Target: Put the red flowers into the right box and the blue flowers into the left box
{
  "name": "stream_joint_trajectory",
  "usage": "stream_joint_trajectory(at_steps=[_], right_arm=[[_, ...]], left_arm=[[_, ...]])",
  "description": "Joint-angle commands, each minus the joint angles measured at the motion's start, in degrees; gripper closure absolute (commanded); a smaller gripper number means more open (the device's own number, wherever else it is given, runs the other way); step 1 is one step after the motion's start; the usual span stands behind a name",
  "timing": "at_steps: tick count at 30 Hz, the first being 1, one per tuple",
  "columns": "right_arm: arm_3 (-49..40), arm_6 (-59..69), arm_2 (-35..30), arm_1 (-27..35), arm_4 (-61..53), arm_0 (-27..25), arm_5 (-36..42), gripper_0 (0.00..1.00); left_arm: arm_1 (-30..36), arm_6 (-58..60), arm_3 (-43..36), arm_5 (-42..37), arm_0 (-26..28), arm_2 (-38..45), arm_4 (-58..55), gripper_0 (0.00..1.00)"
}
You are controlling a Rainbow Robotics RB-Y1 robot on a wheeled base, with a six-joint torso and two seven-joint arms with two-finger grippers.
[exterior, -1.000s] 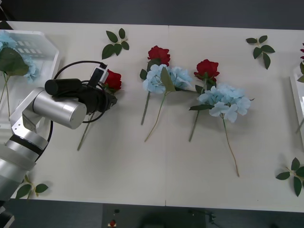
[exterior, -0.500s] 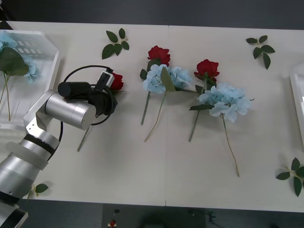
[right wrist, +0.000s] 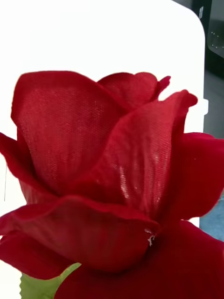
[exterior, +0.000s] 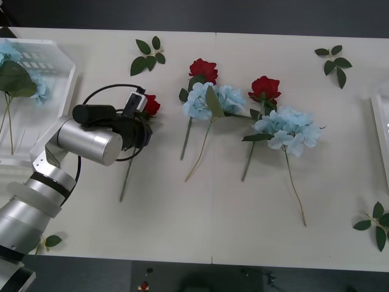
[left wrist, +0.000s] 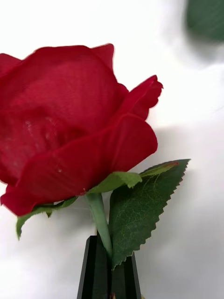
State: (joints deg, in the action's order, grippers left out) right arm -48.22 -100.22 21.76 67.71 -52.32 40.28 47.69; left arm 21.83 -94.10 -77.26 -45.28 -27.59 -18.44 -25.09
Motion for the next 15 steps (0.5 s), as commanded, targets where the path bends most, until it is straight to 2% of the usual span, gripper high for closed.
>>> stream_joint_trajectory(at_steps=[1, 7, 10, 13, 15], right_arm=[[0.0, 0.3, -1.3, 1.5, 0.4, 1.4, -0.5, 0.01], [-0.1, 0.6, -1.3, 1.5, -0.3, 1.4, -0.5, 0.00], [-0.2, 0.6, -1.3, 1.5, -1.2, 1.4, -0.5, 0.00], [-0.2, 0.5, -1.2, 1.5, -4.1, 1.4, 0.0, 0.00], [-0.5, 0.3, -1.3, 1.5, -8.8, 1.5, 1.4, 0.00]], left_arm=[[3.0, 2.6, -11.3, 0.6, 2.1, 2.4, -6.4, 1.00], [5.7, 2.4, -22.9, 0.0, 6.1, 6.0, -14.4, 1.00], [6.3, 2.3, -28.0, -2.8, 7.7, 9.5, -19.6, 1.00], [6.3, 2.1, -30.8, -6.7, 8.5, 13.8, -28.0, 1.00], [6.2, 0.1, -30.8, -10.6, 8.5, 18.2, -37.4, 1.00]])
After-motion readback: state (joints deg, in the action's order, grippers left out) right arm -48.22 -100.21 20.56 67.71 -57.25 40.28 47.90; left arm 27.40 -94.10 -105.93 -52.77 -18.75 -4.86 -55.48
